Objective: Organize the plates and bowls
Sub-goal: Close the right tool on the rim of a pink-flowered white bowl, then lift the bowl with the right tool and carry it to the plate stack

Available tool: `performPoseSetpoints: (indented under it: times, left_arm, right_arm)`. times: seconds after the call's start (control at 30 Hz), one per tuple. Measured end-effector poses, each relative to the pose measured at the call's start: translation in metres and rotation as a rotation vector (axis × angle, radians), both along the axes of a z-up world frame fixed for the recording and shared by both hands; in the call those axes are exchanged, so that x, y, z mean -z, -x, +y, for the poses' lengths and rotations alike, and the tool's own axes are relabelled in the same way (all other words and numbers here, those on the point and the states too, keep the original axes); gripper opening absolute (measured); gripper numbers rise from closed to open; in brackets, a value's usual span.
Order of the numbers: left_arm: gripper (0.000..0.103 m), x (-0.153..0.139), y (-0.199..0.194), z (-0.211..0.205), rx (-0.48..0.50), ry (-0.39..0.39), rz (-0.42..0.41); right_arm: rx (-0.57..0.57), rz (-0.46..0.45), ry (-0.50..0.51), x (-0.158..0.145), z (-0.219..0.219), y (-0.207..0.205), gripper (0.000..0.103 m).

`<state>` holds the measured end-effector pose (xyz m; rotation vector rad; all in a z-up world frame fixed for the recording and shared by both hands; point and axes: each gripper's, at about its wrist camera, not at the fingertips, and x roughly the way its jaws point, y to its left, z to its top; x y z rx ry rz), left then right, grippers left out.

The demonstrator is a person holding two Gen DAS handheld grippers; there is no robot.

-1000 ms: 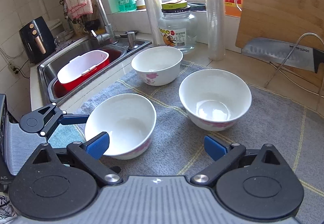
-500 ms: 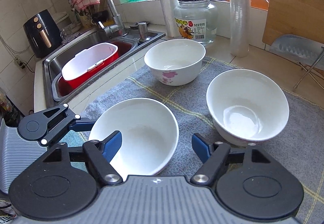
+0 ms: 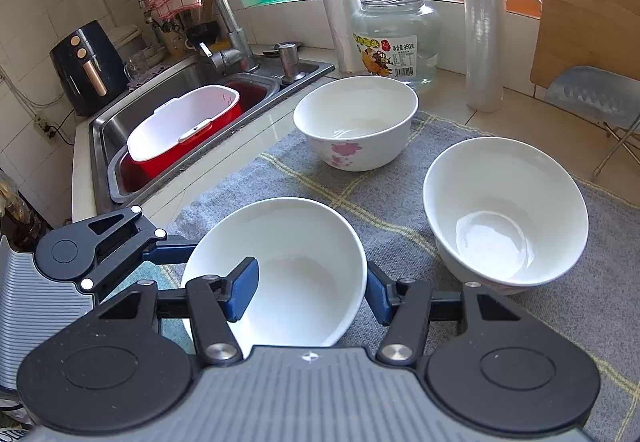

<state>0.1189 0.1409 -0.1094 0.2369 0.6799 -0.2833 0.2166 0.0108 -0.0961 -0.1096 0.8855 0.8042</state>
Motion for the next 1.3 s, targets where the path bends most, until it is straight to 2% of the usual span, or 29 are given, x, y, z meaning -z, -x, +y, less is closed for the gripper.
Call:
performPoseSetpoints:
  times: [0.27, 0.7, 1.3]
  left_arm:
    - [0.089, -0.009, 0.008, -0.010, 0.038, 0.001, 0.012]
    - [0.089, -0.019, 0.014, -0.060, 0.169, 0.027, 0.012]
    - [0.089, -0.015, 0.017, -0.135, 0.344, 0.031, 0.026]
  right_arm:
    - [0.016, -0.008, -0.012, -0.012, -0.015, 0.014, 0.062]
    - [0.128, -0.021, 0.002, -0.026, -0.078, 0.036, 0.062]
    - [0.287, -0.004, 0.032, -0.023, -0.162, 0.059, 0.062]
